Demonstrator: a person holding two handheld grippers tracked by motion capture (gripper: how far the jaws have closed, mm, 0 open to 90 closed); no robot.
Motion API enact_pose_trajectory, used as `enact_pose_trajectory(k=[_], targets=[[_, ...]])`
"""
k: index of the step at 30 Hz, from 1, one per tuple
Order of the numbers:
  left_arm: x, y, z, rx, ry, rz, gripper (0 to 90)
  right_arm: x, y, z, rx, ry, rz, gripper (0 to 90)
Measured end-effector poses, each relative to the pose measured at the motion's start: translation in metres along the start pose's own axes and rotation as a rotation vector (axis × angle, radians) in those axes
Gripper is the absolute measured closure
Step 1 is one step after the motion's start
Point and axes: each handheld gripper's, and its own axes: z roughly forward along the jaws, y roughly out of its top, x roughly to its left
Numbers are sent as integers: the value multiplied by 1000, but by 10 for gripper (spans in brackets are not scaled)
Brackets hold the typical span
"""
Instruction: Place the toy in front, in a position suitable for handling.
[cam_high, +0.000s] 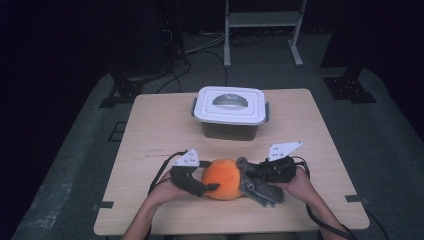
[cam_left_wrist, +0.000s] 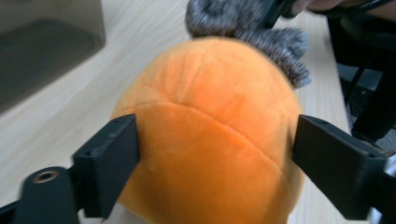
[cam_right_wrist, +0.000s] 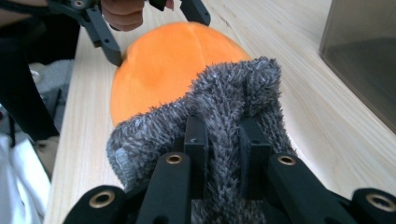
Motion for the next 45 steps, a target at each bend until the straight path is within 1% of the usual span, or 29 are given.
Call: enact_pose_trajectory(k=[1,3,5,6,7,8,9,11,13,14,15,16,17,19,20,23,25,28,30,31,32,33,34,35,36,38,41,42,45], targets=[[-1,1,0,-9,6,8,233,2,3,-1,-14,2,-6,761],[-4,4,1,-19,12,24,290,7,11,-5,-71,21,-24,761],[-10,8,4,-23,16,58,313,15,20,-8,-112,35,-48,761],[-13,10,5,-18,14,72,319,18,24,-7,-118,41,-56,761],[-13,10,5,-18,14,72,325,20,25,-5,-111,43,-69,760],[-17,11,8,-15,19,96,328,21,25,-2,-95,41,-78,760],[-17,12,8,-13,20,99,331,20,23,1,-81,40,-76,760],[-16,12,7,-17,22,91,335,16,19,2,-76,45,-59,760],[-15,11,6,-21,23,79,336,12,17,-2,-53,17,-54,761],[-14,10,6,-22,20,75,336,8,14,-4,-38,2,-42,761],[-14,11,7,-24,20,72,335,6,12,-5,-33,-5,-37,761],[-15,12,7,-23,22,75,335,6,12,-7,-34,-10,-32,761],[-16,14,8,-25,23,79,335,7,14,-9,-54,-5,-36,761],[-20,18,10,-31,26,98,336,13,21,-11,-106,26,-46,761],[-22,19,11,-31,27,105,337,15,24,-11,-118,35,-62,760],[-26,20,11,-24,31,136,337,20,26,-6,-105,56,-73,758],[-26,20,10,-27,31,136,343,18,23,-4,-93,52,-65,759],[-24,19,9,-27,37,128,350,12,18,-8,-54,3,-58,759],[-24,19,10,-28,33,122,350,9,15,-10,-49,-9,-39,756],[-24,20,10,-32,35,116,349,8,15,-11,-53,-8,-34,756],[-24,21,11,-34,39,118,348,10,17,-12,-65,-8,-44,757],[-25,22,12,-44,39,115,347,13,19,-13,-87,6,-50,757],[-26,23,13,-44,41,124,347,16,23,-13,-109,25,-56,757],[-28,24,14,-48,42,131,347,19,27,-12,-115,33,-67,757],[-29,26,14,-47,45,139,347,22,29,-10,-114,35,-84,757],[-30,26,14,-47,42,147,343,24,30,-6,-88,36,-96,757],[-28,24,13,-55,40,140,283,17,24,-4,-59,41,-80,759],[-26,23,12,-67,38,126,255,16,22,-4,-50,38,-80,758],[-19,21,9,-82,31,74,150,13,17,-8,-45,38,-71,758]])
